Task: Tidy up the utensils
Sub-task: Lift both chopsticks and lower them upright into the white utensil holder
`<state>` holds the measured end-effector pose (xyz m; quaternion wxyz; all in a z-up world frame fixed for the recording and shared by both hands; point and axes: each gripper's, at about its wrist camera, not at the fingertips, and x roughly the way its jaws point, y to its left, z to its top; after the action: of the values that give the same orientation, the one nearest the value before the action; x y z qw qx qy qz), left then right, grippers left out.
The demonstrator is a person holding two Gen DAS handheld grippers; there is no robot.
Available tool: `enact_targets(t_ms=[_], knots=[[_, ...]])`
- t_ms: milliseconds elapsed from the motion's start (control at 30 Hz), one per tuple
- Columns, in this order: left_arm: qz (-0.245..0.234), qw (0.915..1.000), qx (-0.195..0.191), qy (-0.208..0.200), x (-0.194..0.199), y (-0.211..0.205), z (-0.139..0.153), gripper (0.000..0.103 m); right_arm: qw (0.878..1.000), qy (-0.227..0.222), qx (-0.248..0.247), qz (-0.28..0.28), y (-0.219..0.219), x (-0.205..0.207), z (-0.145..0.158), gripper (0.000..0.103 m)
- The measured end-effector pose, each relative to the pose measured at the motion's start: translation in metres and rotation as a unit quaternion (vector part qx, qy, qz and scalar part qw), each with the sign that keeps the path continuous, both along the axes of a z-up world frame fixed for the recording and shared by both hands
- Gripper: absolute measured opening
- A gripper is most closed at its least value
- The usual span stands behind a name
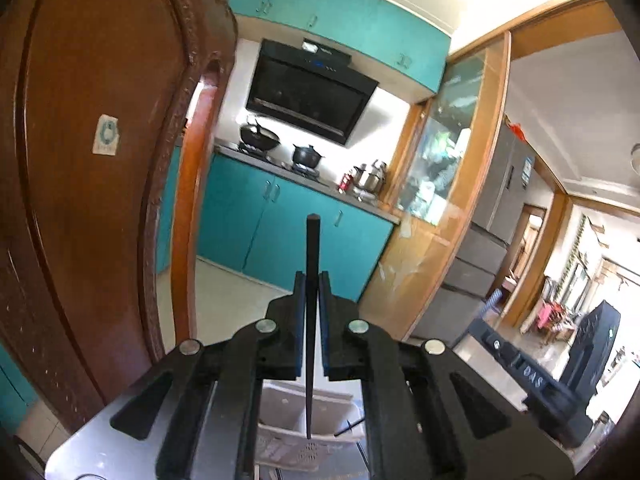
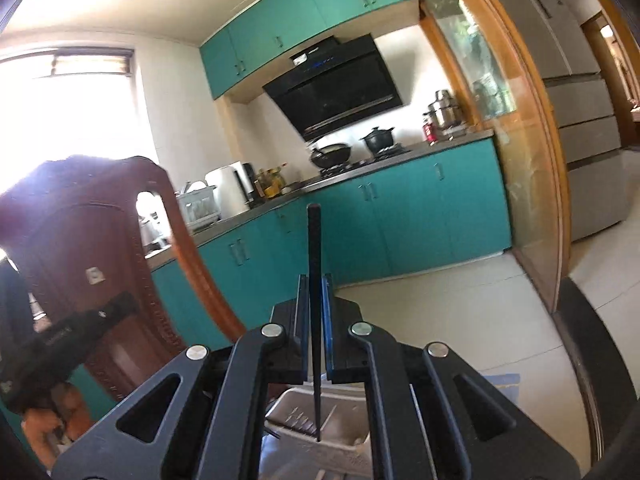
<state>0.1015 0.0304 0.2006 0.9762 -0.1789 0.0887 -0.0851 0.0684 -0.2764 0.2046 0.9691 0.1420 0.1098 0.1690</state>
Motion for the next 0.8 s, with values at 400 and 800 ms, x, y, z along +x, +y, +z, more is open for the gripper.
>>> enact_targets(t_ms=[400, 800], knots=[[0.055, 0.9966, 0.052, 0.035, 0.038, -0.012, -0.032, 0.007, 0.997, 0.018, -0.073, -0.013, 0.030, 0.006, -0.036, 0.007], [0.036, 0.9916, 0.096, 0.079, 0.050, -0.039, -0.064, 0.007, 0.996, 0.031, -0.077, -0.008, 0.026, -0.007, -0.045, 0.007]])
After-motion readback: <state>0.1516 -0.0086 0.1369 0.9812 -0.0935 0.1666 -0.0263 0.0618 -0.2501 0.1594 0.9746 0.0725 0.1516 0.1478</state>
